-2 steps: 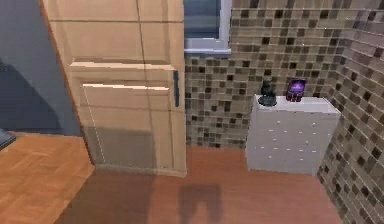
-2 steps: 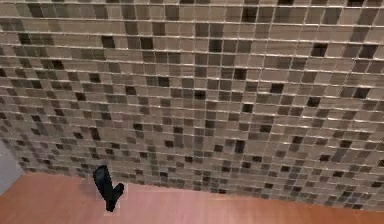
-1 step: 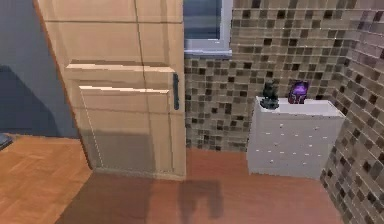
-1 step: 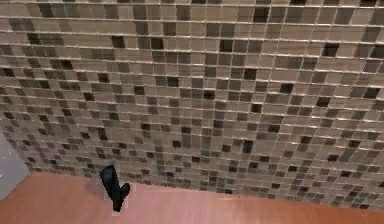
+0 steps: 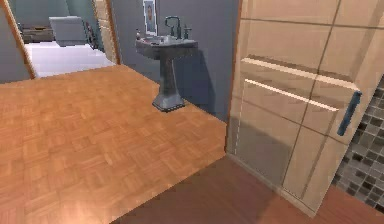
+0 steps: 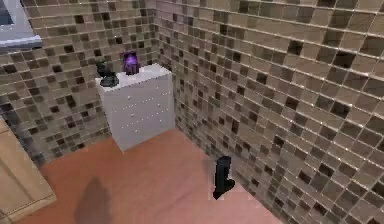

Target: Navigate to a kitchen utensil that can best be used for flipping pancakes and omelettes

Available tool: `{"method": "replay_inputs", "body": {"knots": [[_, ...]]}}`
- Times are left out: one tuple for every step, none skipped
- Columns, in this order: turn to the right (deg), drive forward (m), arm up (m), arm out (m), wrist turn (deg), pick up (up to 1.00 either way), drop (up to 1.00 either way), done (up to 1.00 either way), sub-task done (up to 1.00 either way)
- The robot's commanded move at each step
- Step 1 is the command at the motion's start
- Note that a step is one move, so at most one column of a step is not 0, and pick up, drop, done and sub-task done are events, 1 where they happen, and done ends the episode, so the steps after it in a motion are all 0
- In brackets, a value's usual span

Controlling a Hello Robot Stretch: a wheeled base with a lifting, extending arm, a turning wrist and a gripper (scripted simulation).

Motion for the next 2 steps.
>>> {"method": "replay_inputs", "body": {"knots": [[0.0, 0.55, 0.0, 0.0, 0.0, 0.0, 0.0, 0.0, 0.0], [-45.0, 0.0, 0.0, 0.0, 0.0, 0.0, 0.0, 0.0, 0.0]]}}
